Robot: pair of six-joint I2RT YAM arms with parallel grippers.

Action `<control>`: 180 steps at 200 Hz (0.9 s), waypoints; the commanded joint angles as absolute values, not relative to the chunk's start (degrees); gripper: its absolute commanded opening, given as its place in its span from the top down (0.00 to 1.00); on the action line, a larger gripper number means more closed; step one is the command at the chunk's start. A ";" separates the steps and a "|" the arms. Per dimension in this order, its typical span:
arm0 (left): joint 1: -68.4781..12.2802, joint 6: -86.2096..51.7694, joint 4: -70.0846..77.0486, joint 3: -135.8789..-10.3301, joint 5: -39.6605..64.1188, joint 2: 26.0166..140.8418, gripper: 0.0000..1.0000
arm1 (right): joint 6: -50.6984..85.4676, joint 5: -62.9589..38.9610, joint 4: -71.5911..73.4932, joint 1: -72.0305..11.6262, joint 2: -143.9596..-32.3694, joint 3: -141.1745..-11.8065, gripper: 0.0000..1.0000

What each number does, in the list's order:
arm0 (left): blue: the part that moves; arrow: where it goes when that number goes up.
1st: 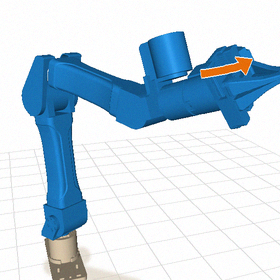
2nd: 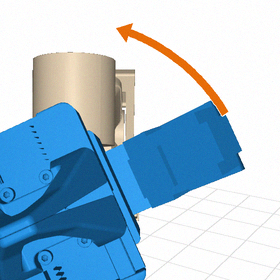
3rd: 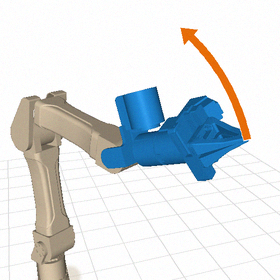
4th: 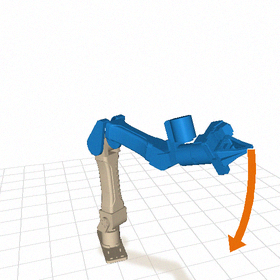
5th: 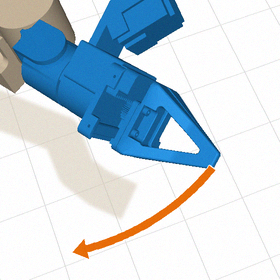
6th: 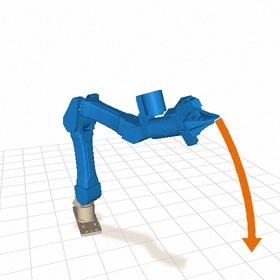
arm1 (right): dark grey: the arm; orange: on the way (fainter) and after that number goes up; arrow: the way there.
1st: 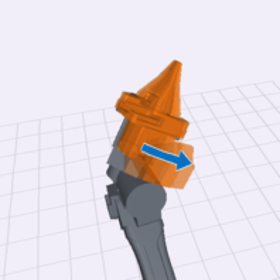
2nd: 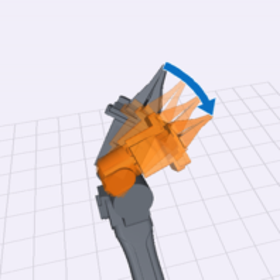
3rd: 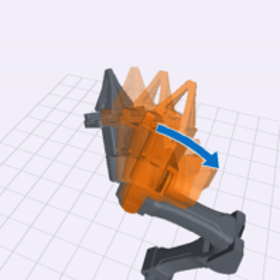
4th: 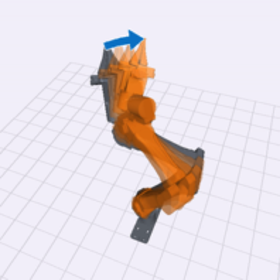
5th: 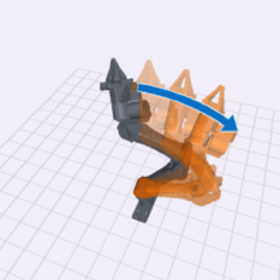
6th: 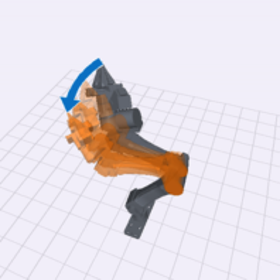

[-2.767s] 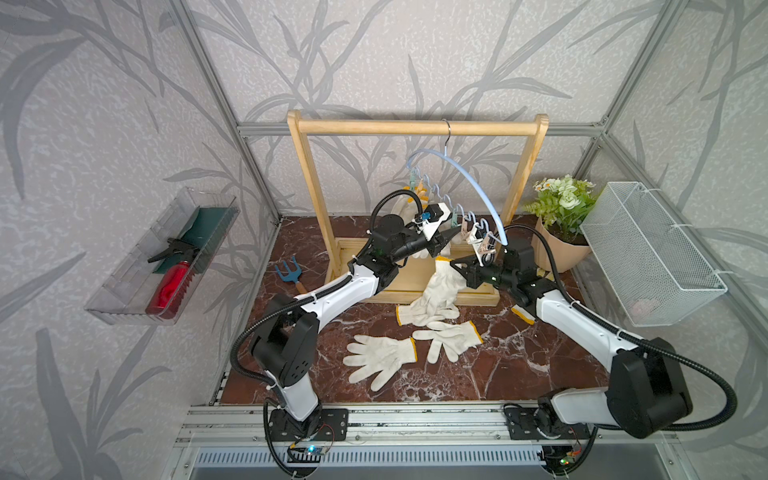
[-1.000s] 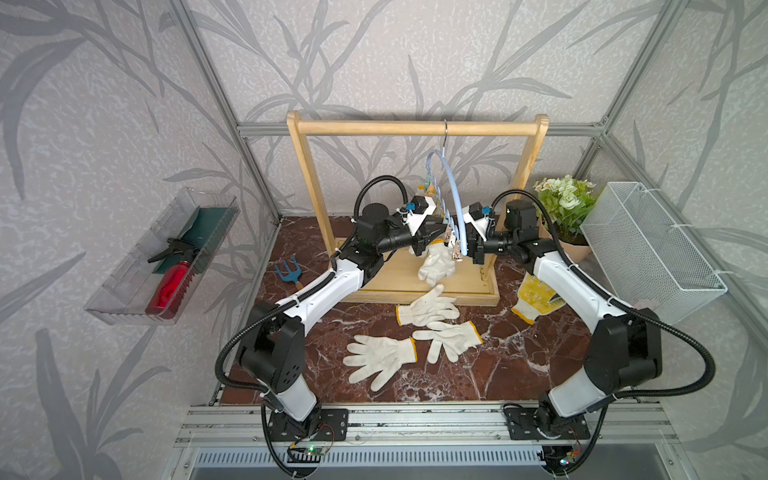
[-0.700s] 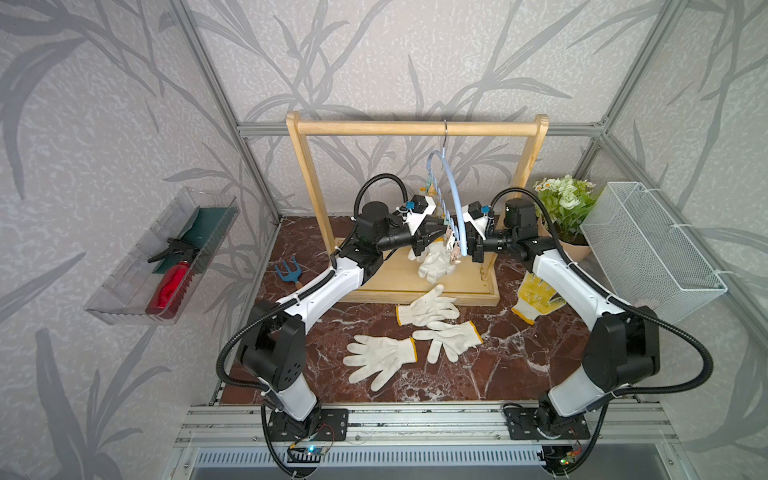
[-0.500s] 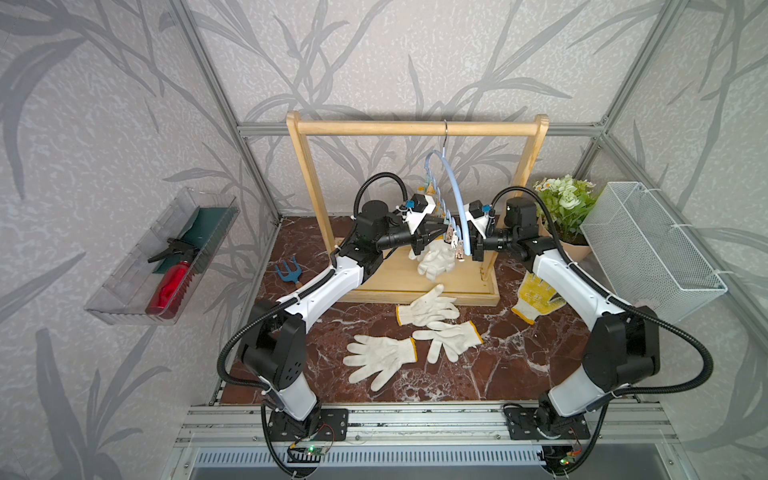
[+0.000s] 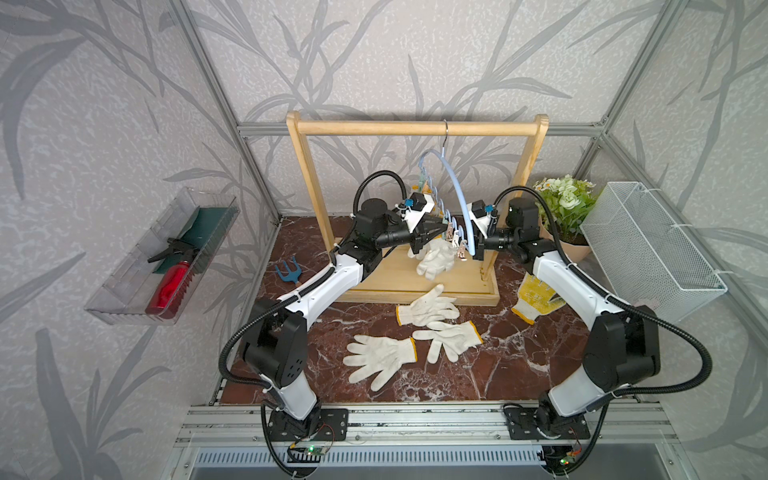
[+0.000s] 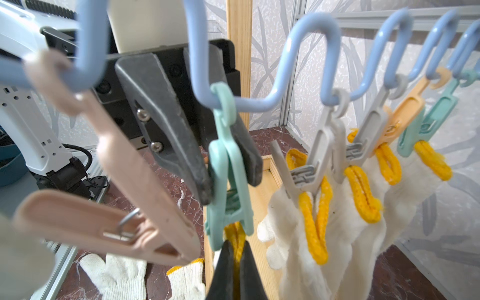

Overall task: Clip the gloves onto a hanger to dry
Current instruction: Clamp the glove onto the hanger.

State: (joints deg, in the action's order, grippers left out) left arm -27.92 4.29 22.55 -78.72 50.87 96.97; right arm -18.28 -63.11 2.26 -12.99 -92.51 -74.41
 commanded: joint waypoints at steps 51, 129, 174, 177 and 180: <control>-27.33 2.39 21.37 -79.10 55.02 99.16 1.00 | -10.01 -66.79 15.12 -11.25 -89.54 -71.28 1.00; -27.38 -0.79 25.79 -78.83 53.66 100.39 1.00 | -9.42 -67.58 14.71 -12.23 -90.13 -71.59 1.00; -27.38 -0.13 25.51 -78.18 53.00 100.02 1.00 | -9.06 -67.32 15.80 -12.92 -90.02 -71.20 1.00; -27.47 -0.03 25.41 -78.14 52.99 99.90 1.00 | -9.03 -67.24 15.93 -12.91 -90.00 -71.26 1.00; -27.46 0.04 25.34 -78.06 52.85 99.85 1.00 | -8.91 -67.24 15.97 -12.92 -89.96 -71.20 1.00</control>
